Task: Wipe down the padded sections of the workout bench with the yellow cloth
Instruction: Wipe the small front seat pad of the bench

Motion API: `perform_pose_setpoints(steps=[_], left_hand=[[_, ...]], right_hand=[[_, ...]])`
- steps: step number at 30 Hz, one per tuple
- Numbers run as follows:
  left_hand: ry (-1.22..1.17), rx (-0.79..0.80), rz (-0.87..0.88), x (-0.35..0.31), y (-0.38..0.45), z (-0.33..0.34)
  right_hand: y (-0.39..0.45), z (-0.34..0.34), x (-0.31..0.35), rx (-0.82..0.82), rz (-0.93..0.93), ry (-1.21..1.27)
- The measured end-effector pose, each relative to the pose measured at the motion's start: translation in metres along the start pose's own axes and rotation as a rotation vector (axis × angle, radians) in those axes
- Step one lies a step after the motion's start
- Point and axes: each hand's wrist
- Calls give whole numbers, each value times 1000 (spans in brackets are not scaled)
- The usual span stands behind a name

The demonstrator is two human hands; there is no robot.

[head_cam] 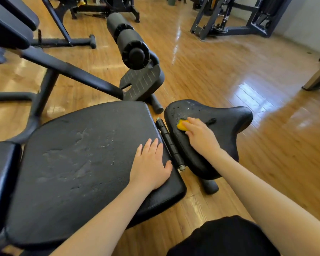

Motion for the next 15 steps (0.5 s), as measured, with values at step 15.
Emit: perform_pose_setpoints(steps=[15], left_hand=[[-12,13,-5,1,-1,-1]], right_hand=[[55,-11,-29,-18,229,41]])
Point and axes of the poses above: each hand's wrist, its own y-axis towards the middle knuckle, its own z-axis out of the palm, x = y × z
